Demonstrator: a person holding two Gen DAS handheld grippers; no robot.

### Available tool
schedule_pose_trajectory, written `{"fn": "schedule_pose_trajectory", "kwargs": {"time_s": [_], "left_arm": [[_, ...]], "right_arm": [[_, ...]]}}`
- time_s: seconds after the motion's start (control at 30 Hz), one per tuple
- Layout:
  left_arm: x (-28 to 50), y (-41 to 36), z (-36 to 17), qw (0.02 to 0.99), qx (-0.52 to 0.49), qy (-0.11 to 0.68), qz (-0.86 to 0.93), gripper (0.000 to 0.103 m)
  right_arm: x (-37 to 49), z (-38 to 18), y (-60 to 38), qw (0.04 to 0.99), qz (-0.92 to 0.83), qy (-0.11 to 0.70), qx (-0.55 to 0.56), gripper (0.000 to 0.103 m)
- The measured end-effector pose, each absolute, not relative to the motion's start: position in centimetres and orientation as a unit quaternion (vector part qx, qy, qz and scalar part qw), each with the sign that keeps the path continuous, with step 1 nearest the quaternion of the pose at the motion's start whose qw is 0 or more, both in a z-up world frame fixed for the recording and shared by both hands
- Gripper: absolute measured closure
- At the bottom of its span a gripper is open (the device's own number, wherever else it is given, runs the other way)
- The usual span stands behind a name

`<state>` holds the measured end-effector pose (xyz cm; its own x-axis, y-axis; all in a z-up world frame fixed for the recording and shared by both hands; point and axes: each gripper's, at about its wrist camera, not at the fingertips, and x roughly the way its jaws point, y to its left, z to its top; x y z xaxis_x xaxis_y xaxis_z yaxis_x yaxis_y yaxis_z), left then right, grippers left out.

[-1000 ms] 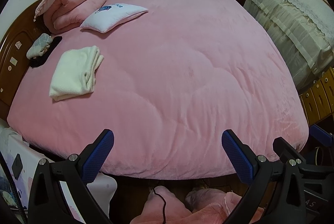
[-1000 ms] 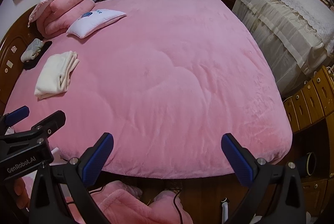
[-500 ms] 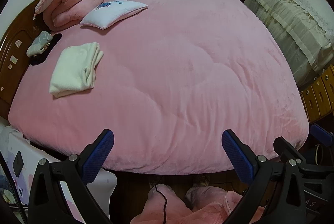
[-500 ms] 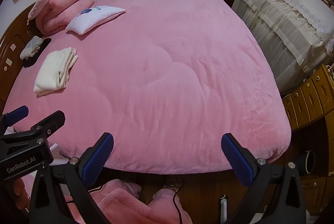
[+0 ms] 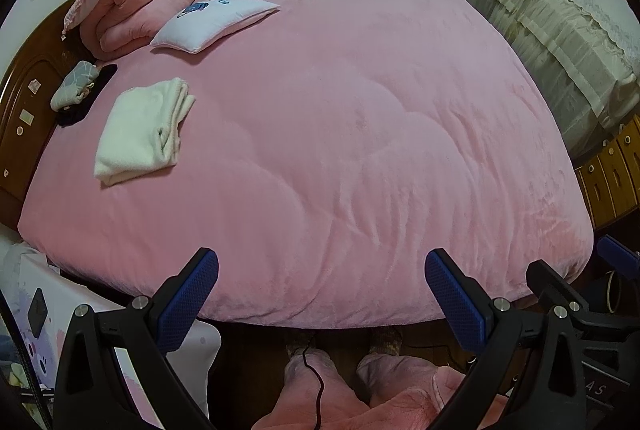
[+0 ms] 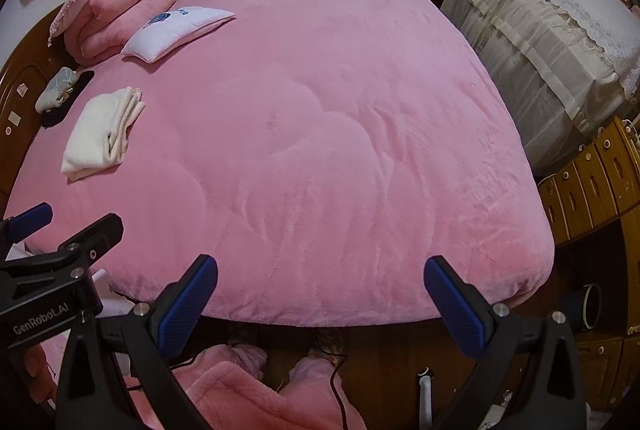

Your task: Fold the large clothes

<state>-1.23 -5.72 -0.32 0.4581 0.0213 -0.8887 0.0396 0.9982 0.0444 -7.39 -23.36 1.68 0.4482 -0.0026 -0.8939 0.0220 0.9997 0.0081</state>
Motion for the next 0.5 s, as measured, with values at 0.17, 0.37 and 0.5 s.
{"fn": "schedule_pose_trajectory", "kwargs": {"time_s": [0.17, 0.37, 0.5], "left_arm": [[-1.4, -6.2, -0.5, 0.852, 0.029, 0.522, -0.002, 0.001], [-1.4, -6.4, -0.5, 0.852, 0.029, 0.523, -0.004, 0.001], [-1.3, -6.8, -0.6, 0.852, 0.031, 0.523, -0.005, 0.001]], "right_arm": [[-7.4, 1.6, -23.9, 0.849, -0.005, 0.528, 0.008, 0.000], [-7.3, 1.4, -24.4, 0.847, -0.003, 0.531, 0.010, 0.000], [-7.2, 1.3, -25.0, 0.846, -0.003, 0.533, 0.010, 0.000]]}}
